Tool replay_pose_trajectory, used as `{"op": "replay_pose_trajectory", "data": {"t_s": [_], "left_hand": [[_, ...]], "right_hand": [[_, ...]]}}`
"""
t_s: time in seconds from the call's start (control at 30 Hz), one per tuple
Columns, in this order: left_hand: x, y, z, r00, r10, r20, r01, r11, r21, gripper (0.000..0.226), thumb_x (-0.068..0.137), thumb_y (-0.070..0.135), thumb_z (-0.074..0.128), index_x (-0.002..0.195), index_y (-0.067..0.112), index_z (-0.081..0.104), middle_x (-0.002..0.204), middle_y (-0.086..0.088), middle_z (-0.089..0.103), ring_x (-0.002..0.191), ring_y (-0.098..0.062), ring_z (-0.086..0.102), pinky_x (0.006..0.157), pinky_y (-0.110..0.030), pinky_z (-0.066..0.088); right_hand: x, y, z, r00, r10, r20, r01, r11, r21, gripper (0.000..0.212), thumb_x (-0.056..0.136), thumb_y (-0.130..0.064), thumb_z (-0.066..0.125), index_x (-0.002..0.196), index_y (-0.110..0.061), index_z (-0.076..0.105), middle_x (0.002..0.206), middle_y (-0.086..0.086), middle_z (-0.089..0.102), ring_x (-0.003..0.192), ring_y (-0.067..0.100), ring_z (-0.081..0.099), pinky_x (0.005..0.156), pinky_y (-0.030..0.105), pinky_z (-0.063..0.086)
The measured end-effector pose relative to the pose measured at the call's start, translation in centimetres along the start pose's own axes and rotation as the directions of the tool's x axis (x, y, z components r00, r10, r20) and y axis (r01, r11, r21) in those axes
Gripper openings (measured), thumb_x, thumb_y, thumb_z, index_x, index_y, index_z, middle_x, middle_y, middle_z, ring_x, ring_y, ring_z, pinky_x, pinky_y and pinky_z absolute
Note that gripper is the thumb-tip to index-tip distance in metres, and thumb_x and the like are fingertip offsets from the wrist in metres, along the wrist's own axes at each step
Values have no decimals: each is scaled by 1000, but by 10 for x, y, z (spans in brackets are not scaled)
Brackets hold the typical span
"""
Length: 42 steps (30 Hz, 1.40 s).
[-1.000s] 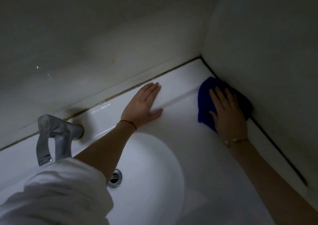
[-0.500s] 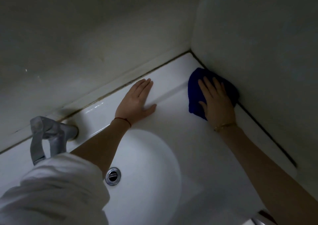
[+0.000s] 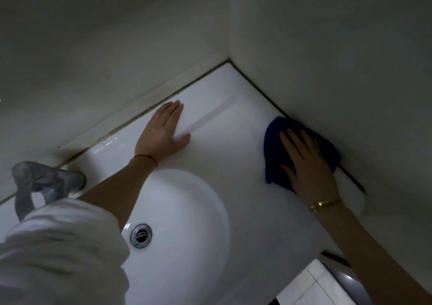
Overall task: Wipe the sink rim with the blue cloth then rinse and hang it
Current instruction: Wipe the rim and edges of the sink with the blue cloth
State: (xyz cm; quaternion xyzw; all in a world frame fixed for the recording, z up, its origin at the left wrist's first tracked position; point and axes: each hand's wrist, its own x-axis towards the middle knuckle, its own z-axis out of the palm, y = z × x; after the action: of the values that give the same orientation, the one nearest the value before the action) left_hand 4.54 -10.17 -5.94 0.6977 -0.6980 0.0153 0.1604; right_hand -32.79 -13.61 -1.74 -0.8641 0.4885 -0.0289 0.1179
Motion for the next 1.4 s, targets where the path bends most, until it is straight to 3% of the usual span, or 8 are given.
{"op": "replay_pose_trajectory", "data": {"t_s": [0.17,0.37,0.63,0.93,1.07,1.27,1.33,1.4], "left_hand": [[0,0,1,1000,5,-3,-5,1000,9,76,86,47,57,146,3,39,149,-16,43,139,-31,36,116,-44,33],[0,0,0,1000,-4,-11,4,1000,8,76,86,47,56,146,2,40,149,-17,43,139,-31,35,117,-42,32],[1,-3,8,999,16,-45,-15,999,28,75,86,40,65,145,1,41,150,-16,44,139,-33,38,115,-44,34],[1,-2,2,999,25,-48,-24,1000,17,74,87,36,69,144,-2,42,149,-17,44,139,-34,39,118,-40,31],[2,0,-1,1000,9,-2,-9,1000,9,75,89,37,67,146,-2,39,151,-18,42,141,-34,36,119,-39,27],[3,4,-6,1000,3,16,-3,1000,7,76,89,38,68,146,-2,38,151,-18,41,141,-34,37,120,-38,25],[1,4,-8,1000,-20,0,20,999,28,77,88,41,67,147,0,38,151,-17,42,141,-32,36,120,-36,24],[-4,2,-11,998,-67,-19,67,997,36,79,88,44,67,147,1,38,151,-16,42,141,-31,36,120,-35,23]], "right_hand": [[-70,13,-2,981,163,-105,-155,985,79,67,87,-23,65,145,-7,37,150,13,39,138,36,34,113,54,29],[-73,12,5,961,241,-132,-223,965,139,67,88,-30,61,145,-6,37,149,13,40,138,35,33,114,53,28],[5,-6,15,991,74,-113,-81,995,-58,73,90,-22,64,150,-9,26,154,12,32,141,35,29,118,45,17],[156,-59,25,994,-83,-67,80,996,-49,61,102,-29,40,154,-15,12,161,4,15,147,27,11,119,36,-4],[207,-69,18,964,-266,-4,265,962,70,52,103,-29,33,152,-15,22,159,2,23,147,26,12,121,39,0],[192,-80,29,873,-487,12,486,873,45,54,101,-42,35,151,-25,25,158,-6,23,147,20,13,121,38,0],[198,-74,28,886,-464,-11,464,885,45,56,100,-49,33,151,-26,27,158,-5,25,147,21,14,121,38,2],[212,-73,26,943,-327,-64,331,942,62,57,100,-50,32,150,-22,31,156,-1,30,146,26,18,121,42,7]]}}
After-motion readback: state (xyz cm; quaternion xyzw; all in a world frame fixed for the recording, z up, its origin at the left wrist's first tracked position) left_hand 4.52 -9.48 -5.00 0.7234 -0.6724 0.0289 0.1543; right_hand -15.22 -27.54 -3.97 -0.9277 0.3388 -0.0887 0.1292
